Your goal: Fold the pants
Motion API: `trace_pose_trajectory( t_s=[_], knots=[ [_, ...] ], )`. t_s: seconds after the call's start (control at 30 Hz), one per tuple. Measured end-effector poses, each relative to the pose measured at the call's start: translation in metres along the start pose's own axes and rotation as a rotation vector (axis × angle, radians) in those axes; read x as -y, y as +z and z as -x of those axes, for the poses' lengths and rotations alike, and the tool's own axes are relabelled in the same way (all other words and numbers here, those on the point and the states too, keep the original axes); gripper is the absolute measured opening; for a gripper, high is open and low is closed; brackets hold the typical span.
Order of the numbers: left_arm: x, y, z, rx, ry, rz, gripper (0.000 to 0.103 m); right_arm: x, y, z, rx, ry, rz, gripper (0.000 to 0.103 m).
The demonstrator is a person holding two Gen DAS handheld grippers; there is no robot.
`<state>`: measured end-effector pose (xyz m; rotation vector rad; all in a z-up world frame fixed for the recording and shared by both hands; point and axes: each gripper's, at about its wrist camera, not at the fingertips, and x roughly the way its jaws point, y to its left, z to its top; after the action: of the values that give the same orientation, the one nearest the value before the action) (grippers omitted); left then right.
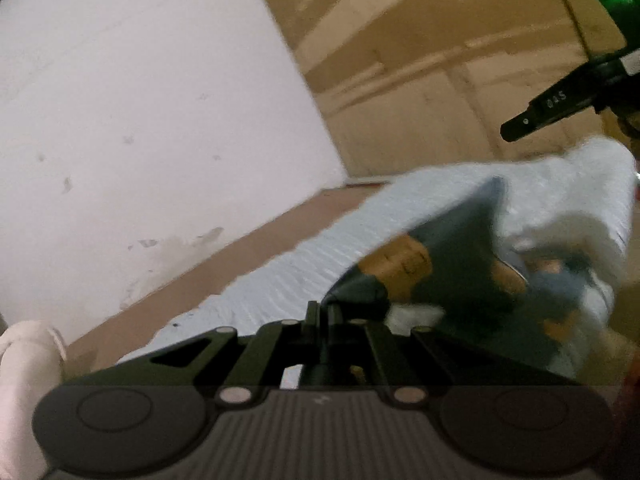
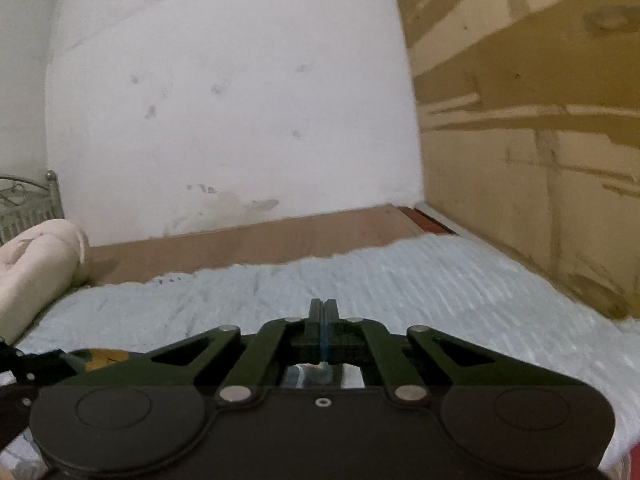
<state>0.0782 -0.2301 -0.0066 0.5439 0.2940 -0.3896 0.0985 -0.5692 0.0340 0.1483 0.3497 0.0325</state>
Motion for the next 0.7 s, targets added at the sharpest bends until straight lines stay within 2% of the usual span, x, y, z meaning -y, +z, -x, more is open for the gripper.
trace_pose_trajectory(
  t_s=[0.17,0.23,0.3,0.4,0.53,0.7],
  knots=[
    [0.028,-0.02,0.0,-0.055,-0.091,-0.043,0.003,0.028,-0.05,0.003,-0.178,-0.021,-0.128,0.001],
    [0.032,-0.022,0.002,-0.06,-0.108,-0.05,0.003,0.03,-0.059,0.004,-0.213,-0.019,-0.141,0.015],
    [0.032,-0.022,0.0,-0.067,-0.114,-0.046,0.003,0.026,-0.06,-0.001,-0.236,-0.005,-0.124,0.016],
    [0.027,-0.02,-0.003,-0.08,-0.133,-0.031,0.003,0.021,-0.057,-0.02,-0.303,-0.007,-0.104,0.033],
    [0.029,-0.021,-0.003,-0.091,-0.165,-0.026,0.003,0.022,-0.058,-0.035,-0.347,0.012,-0.16,0.036],
    [0.029,-0.024,-0.001,-0.094,-0.201,-0.027,0.003,-0.011,-0.028,-0.069,-0.373,0.102,-0.033,0.05]
  ],
)
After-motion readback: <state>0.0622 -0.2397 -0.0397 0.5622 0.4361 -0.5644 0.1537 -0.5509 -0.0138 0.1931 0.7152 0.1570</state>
